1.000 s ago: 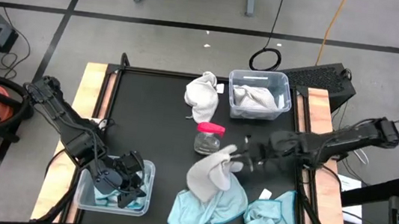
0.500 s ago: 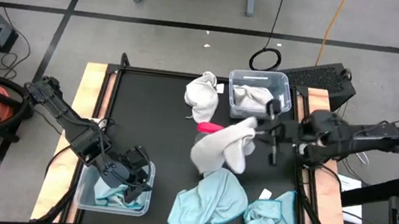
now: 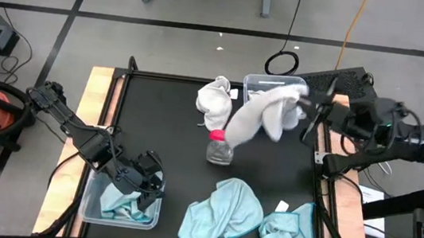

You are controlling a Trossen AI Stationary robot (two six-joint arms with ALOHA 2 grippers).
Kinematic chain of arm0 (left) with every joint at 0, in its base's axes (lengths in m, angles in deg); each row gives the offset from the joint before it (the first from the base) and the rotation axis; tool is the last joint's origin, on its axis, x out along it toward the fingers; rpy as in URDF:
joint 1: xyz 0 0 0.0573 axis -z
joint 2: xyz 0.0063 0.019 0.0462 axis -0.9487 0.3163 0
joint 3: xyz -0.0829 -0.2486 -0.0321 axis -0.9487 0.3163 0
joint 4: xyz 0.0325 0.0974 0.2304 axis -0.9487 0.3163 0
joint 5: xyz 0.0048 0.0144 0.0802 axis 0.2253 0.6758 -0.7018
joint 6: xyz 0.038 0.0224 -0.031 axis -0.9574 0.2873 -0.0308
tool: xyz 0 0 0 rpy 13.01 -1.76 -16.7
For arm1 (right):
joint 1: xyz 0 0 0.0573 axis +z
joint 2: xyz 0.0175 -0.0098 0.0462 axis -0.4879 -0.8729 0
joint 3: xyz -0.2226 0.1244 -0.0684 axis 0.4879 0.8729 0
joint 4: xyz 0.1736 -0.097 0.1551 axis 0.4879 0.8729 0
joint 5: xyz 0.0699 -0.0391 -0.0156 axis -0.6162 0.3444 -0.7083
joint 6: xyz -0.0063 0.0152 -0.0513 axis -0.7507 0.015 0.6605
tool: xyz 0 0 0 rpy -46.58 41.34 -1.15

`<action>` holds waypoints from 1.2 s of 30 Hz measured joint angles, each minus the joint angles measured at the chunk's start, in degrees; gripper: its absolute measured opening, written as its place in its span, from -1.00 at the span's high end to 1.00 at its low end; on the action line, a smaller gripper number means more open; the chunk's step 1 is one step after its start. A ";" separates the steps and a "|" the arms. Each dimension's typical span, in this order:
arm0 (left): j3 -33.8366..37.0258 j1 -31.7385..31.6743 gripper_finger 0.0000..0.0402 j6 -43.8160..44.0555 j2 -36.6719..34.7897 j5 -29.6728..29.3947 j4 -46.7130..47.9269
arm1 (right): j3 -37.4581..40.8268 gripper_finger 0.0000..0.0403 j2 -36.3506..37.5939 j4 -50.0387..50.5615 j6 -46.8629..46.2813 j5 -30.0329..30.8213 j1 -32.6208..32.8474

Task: Sort microfiber towel by color & place in baskets
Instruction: Put the gray towel into the top transparent bin

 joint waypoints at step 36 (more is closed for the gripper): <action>0.02 -4.99 -0.10 -7.11 0.00 -4.12 -7.11 | -2.67 1.00 -11.04 21.30 -1.12 7.80 -28.22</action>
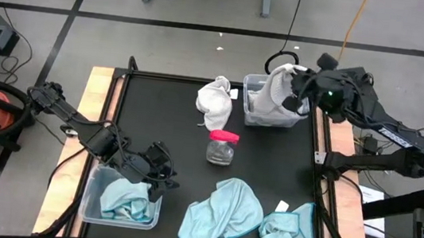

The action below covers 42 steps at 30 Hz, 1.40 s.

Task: Sort microfiber towel by color & place in baskets
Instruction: Put the gray towel into the top transparent bin

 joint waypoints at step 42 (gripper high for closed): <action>0.00 0.04 -0.10 -0.07 0.00 1.26 0.29 | 13.09 0.96 -16.17 4.51 -16.01 -31.60 -18.39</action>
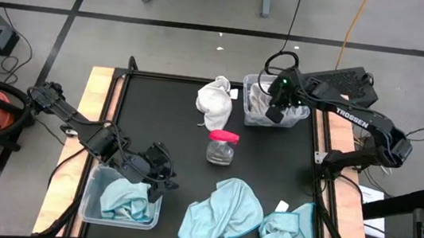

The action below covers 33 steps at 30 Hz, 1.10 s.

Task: Sort microfiber towel by color & place in baskets
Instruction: Put the gray towel into the top transparent bin

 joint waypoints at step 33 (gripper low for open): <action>0.00 0.01 -0.10 0.26 0.00 1.90 -0.14 | 3.83 0.25 1.16 -0.30 -7.03 -3.02 -0.64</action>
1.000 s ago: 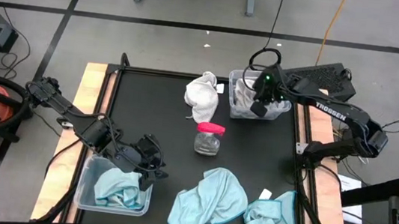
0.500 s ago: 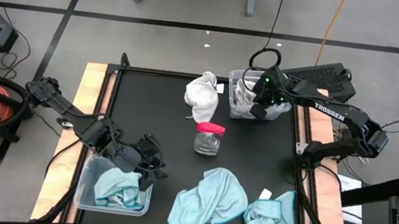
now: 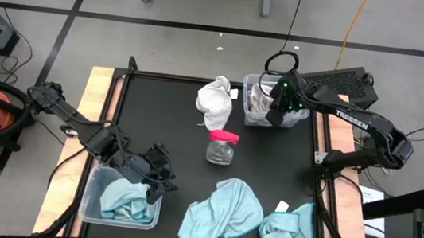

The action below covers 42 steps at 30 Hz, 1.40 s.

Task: Sort microfiber towel by color & place in baskets
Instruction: Put the gray towel into the top transparent bin

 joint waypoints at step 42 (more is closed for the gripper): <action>0.00 -0.01 -0.10 -1.59 0.00 0.20 0.12 | -7.02 0.95 -13.87 3.03 -7.55 -2.84 -3.64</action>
